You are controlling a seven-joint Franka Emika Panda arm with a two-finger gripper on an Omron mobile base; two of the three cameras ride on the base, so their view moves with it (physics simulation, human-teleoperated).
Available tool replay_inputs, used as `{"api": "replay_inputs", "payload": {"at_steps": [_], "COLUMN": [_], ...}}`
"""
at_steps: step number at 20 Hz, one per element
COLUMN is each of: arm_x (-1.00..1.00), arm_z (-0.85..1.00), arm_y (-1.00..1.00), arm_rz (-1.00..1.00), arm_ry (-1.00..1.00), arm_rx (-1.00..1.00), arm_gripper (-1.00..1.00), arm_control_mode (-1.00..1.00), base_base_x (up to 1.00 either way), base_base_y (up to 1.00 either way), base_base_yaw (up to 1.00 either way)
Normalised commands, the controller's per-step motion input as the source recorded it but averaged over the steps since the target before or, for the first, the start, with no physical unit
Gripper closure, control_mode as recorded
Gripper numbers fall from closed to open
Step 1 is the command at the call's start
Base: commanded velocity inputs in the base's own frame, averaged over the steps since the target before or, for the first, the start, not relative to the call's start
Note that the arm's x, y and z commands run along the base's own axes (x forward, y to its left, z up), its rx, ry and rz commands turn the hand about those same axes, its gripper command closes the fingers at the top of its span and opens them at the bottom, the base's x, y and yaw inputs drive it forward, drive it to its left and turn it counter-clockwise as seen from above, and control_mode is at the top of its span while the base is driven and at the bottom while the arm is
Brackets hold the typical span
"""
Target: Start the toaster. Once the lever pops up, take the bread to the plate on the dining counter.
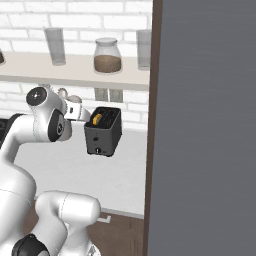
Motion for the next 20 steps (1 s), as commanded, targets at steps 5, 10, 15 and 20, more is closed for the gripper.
{"api": "replay_inputs", "payload": {"at_steps": [5,10,15,20], "arm_x": [0.0,0.0,0.0,0.0], "arm_z": [0.0,0.0,0.0,0.0], "arm_y": [0.0,0.0,0.0,0.0], "arm_rz": [0.0,0.0,0.0,0.0], "arm_ry": [0.0,0.0,0.0,0.0], "arm_rx": [0.0,0.0,0.0,0.0], "arm_gripper": [-1.0,-1.0,-1.0,-1.0], "arm_control_mode": [-1.0,-1.0,-1.0,-1.0], "base_base_x": [0.0,0.0,0.0,0.0], "base_base_y": [0.0,0.0,0.0,0.0], "base_base_yaw": [0.0,0.0,0.0,0.0]}}
